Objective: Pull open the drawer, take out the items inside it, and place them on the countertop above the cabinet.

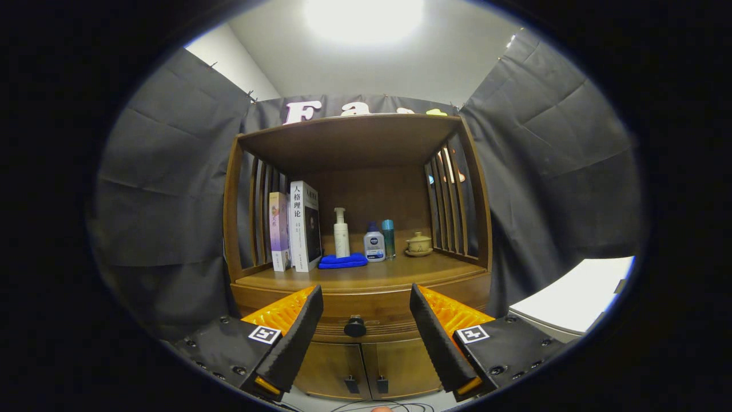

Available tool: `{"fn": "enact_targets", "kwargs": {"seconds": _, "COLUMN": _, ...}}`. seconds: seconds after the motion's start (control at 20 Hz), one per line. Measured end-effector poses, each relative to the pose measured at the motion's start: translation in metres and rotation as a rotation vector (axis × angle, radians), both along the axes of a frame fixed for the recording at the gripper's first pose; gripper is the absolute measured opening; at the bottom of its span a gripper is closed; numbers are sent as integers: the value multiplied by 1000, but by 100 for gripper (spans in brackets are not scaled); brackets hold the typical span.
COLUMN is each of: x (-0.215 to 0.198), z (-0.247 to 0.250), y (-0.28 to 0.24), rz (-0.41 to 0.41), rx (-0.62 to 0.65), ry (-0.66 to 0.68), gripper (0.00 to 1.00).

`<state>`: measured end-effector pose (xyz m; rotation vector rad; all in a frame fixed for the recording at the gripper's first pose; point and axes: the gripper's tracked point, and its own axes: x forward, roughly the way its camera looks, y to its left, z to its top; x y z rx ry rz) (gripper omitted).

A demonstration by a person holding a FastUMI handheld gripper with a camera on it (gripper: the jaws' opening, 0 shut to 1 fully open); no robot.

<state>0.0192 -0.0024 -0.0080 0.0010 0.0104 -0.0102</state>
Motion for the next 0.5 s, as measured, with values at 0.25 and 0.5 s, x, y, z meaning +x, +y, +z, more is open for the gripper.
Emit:
{"fn": "enact_targets", "kwargs": {"seconds": 0.25, "x": 37, "z": -10, "y": 2, "rz": 2, "rx": -2, "ry": 25, "gripper": 96}}
{"fn": "enact_targets", "kwargs": {"seconds": 0.5, "x": 82, "z": -41, "y": 13, "rz": 25, "rx": 17, "ry": 100, "gripper": 96}}
